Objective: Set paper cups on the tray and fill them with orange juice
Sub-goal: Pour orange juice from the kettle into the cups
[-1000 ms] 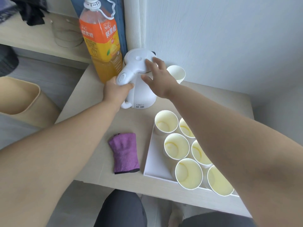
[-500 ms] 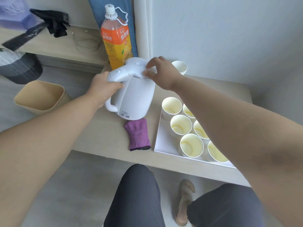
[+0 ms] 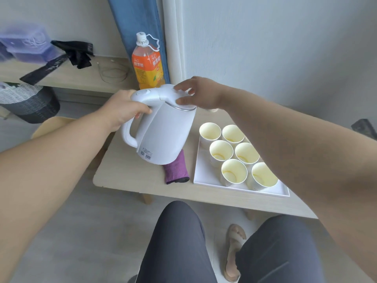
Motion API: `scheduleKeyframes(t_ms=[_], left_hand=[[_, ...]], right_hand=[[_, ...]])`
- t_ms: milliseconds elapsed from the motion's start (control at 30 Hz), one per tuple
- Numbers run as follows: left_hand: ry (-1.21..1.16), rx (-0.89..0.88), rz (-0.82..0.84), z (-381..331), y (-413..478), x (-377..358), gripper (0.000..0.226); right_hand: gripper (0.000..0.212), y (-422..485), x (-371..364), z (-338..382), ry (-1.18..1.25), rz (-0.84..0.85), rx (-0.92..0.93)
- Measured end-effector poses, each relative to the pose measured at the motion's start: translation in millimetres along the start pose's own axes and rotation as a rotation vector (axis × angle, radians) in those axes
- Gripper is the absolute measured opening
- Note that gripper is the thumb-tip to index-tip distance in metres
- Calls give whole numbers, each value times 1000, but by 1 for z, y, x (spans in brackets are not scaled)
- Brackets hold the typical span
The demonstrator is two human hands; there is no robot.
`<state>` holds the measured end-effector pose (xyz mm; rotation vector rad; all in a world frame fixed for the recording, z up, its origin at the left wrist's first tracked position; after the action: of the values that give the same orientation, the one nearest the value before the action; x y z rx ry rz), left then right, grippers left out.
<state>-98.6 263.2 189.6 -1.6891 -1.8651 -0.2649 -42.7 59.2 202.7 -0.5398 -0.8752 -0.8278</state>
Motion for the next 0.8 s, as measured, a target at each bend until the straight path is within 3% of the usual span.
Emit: scheduleKeyframes(t_ms=[400,800], left_hand=[[101,-34,60,-17,1,-21,14],[181,0,105,-31,12,-44,28]], right_hand=[[50,-20,1,-24,85,5,-74],[53,-22,-2,-50,132,63,-136]])
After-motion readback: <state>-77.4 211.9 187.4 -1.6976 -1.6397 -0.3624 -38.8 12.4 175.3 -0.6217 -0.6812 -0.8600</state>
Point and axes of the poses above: each hand's wrist, its own y-axis towards the middle knuckle, its own x-axis out of the back of the hand, z = x × y, the point moved 3 cm from there along y, towards the middle knuckle, and after that the axes turned 5 degrees about x, right-handed, at the moved point
